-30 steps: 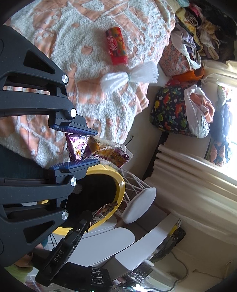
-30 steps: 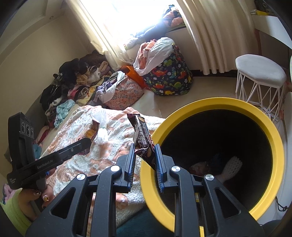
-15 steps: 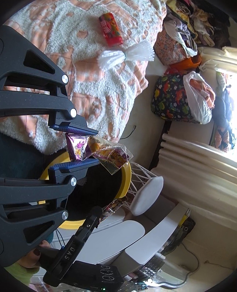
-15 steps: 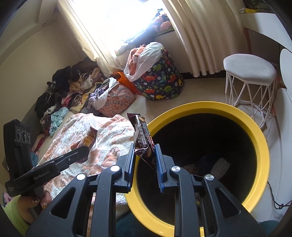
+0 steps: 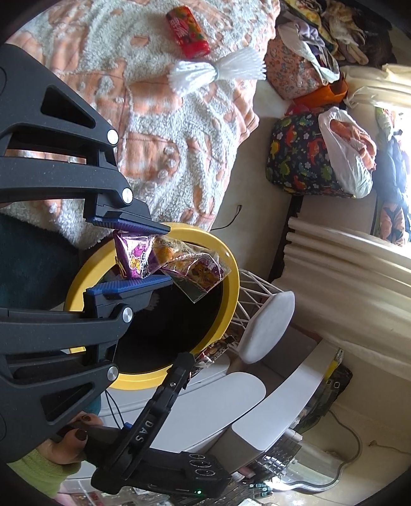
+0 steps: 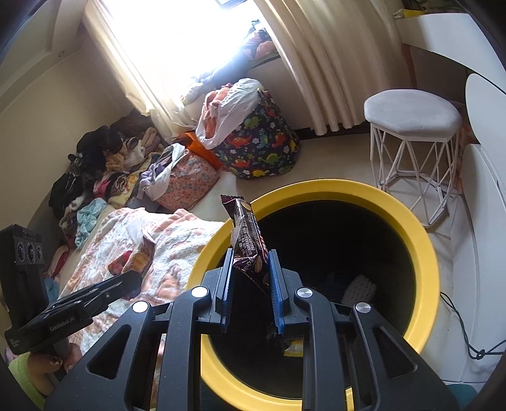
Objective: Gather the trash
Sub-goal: 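Carry the purple wrapper and brown candy bar over the bin, then open the right gripper over the bin while the left opens, dropping both items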
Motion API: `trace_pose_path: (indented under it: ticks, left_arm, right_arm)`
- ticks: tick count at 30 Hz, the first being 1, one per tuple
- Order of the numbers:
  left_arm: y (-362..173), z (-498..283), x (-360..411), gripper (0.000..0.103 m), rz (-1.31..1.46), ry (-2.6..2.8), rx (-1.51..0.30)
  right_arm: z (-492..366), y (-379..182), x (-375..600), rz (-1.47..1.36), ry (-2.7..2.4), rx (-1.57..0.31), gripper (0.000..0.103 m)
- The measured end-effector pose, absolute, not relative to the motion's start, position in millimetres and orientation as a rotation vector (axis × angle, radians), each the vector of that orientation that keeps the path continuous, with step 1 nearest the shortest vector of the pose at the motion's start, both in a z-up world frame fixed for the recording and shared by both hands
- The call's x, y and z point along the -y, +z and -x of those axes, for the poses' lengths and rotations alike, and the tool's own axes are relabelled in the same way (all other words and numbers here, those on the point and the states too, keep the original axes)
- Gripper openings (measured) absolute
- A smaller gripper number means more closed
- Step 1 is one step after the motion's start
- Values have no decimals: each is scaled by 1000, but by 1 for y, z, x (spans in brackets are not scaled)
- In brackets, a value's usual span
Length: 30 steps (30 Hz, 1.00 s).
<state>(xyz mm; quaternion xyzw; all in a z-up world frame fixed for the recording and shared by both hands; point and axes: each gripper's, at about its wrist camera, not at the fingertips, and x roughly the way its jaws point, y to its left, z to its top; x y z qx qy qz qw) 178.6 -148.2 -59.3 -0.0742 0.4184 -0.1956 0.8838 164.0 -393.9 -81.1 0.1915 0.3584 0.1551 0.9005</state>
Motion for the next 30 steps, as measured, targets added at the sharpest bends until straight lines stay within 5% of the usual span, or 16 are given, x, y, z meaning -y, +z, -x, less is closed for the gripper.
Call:
trace_pose_path:
  ticks: [23, 26, 30]
  left_arm:
    - [-79, -186, 195, 20, 97, -488, -925]
    - [-83, -188, 201, 20, 88, -494, -937]
    - [-88, -190, 207, 20, 79, -498, -950]
  right_arm:
    - [-170, -96, 418, -451, 243, -766, 21]
    - [-170, -97, 419, -462, 231, -769, 40]
    - [-170, -97, 424, -465, 218, -762, 50]
